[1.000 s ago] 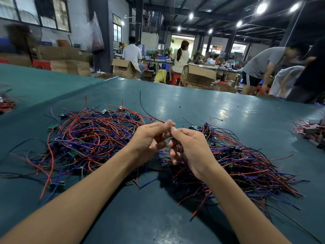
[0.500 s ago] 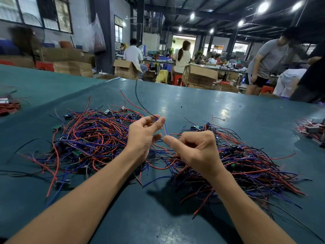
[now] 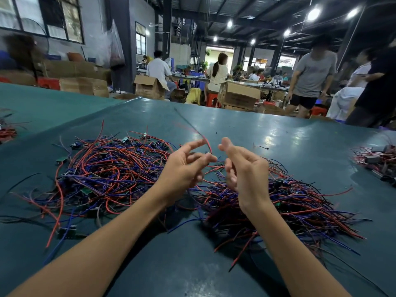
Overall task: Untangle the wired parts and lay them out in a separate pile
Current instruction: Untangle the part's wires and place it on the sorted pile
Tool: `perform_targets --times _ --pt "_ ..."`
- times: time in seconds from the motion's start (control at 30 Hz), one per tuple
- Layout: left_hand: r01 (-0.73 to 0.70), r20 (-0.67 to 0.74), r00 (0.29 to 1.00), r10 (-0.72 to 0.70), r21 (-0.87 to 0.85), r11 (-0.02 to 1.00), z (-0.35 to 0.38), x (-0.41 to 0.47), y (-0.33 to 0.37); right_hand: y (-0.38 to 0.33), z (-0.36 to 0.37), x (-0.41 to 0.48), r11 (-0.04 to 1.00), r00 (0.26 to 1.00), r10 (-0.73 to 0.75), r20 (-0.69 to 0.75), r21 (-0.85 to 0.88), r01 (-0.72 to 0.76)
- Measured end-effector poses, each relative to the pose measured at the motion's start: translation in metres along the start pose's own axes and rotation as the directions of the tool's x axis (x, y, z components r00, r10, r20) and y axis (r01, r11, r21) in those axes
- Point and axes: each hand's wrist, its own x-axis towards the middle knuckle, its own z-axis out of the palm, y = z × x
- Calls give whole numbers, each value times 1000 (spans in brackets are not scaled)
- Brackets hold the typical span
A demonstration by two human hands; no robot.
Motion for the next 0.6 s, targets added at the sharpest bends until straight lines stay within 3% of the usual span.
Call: perform_targets --times 0.07,0.13,0.23,0.43,0.6 --pt "-215 4 974 226 335 918 3 -3 -5 1 0 0 998 997 54 59 -41 -51" --pt "-378 81 915 395 512 771 5 -7 -10 3 2 -1 996 997 28 78 -92 -21" --pt "-440 98 871 481 591 676 9 -10 -12 4 2 2 998 1000 -7 -2 -66 7" --pt "-498 112 797 594 679 540 8 -12 -8 -5 -13 13 985 979 50 -196 174 -15" --pt "-534 123 757 642 683 499 6 -12 -6 -17 -31 24 963 890 98 -446 267 28"
